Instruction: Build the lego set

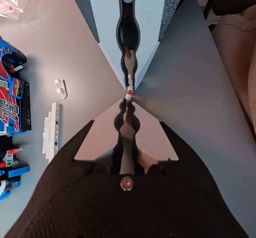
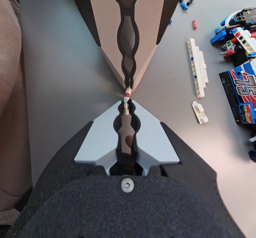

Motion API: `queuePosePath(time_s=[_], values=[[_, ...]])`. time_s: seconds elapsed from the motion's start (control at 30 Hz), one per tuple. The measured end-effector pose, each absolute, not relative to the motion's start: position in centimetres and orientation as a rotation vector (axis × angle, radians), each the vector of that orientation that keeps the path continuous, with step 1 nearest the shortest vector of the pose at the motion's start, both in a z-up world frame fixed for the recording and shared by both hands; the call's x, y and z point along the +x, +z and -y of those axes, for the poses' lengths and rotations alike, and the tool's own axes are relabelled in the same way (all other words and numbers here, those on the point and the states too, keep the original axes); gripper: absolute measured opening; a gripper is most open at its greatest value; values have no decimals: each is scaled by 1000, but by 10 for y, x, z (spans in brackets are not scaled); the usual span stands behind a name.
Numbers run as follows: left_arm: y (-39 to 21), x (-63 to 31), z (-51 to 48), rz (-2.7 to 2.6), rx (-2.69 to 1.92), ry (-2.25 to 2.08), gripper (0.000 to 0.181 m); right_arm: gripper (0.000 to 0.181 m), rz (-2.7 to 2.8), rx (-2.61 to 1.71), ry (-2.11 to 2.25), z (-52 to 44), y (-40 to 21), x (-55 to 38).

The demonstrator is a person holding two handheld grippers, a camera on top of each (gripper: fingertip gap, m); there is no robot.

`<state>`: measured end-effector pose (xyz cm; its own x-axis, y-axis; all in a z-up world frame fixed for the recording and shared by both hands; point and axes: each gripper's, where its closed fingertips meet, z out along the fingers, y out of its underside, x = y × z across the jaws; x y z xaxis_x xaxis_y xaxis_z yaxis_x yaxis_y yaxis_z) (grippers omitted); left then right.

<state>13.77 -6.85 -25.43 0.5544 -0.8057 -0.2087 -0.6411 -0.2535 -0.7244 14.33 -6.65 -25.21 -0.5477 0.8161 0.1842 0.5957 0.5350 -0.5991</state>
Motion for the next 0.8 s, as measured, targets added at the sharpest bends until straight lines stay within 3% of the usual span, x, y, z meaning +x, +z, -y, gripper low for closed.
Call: queuePosePath(time_s=[0.03,0.53,0.8], values=[[-254,137,68,-1151,-1994,-260,0,3,2316,-1162,659,66,-252,143],[-255,133,66,-1079,-2047,-287,2,5,2198,-1254,763,61,-251,141],[-255,133,66,-1084,-2040,-275,2,17,2227,-1236,759,61,-254,146]])
